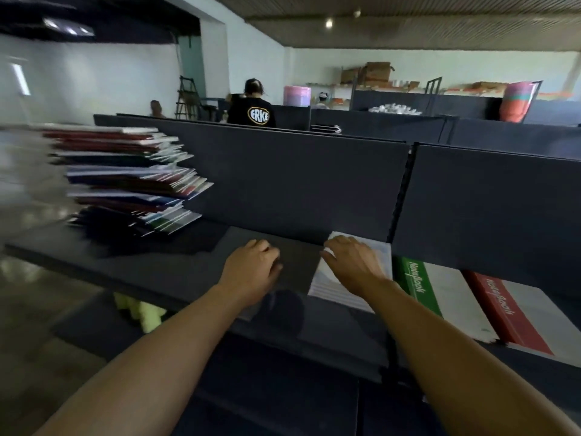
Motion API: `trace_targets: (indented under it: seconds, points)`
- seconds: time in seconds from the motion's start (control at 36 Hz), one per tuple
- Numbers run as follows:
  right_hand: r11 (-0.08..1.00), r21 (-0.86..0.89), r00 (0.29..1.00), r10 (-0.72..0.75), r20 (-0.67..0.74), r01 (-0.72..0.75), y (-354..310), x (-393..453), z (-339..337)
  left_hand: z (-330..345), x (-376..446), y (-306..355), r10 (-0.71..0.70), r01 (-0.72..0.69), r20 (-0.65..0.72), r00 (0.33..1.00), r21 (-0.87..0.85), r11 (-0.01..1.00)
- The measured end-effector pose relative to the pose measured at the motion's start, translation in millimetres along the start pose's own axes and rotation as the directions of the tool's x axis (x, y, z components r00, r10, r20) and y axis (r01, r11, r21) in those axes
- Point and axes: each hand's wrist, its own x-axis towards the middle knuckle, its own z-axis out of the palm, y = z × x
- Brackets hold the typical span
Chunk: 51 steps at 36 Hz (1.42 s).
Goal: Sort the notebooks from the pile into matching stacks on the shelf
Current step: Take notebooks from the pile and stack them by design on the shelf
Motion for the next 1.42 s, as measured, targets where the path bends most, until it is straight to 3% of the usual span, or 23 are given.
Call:
trace_targets:
  seconds: [0.28,0.75,1.19,1.42]
  points:
    - [0.986,-0.039,0.985,-0.165,-0.039,0.164,-118.3,62.8,-2.9,-51.8,-33.5,-111.5,-0.088,0.089,-0.015,0.996,0.126,0.988]
    - [0.982,0.006,0.926,-0.174,-0.335,0.187,-271.5,160.7,-34.8,-104.4,-56.1,-257.5,-0.103,0.121,-0.098,0.99,0.19,0.974]
    - [0.976,0.003,0.932,-0.208,-0.298,0.219,-331.7,273.4,-43.5,-98.0,-6.1,-307.9,-0.093,0.119,-0.151,0.984,0.176,0.977]
    - [0.967,-0.065,0.944,-0.255,-0.208,0.247,-356.2,319.1,-37.5,-94.5,4.8,-319.9,-0.076,0.107,-0.166,0.983,0.186,0.977]
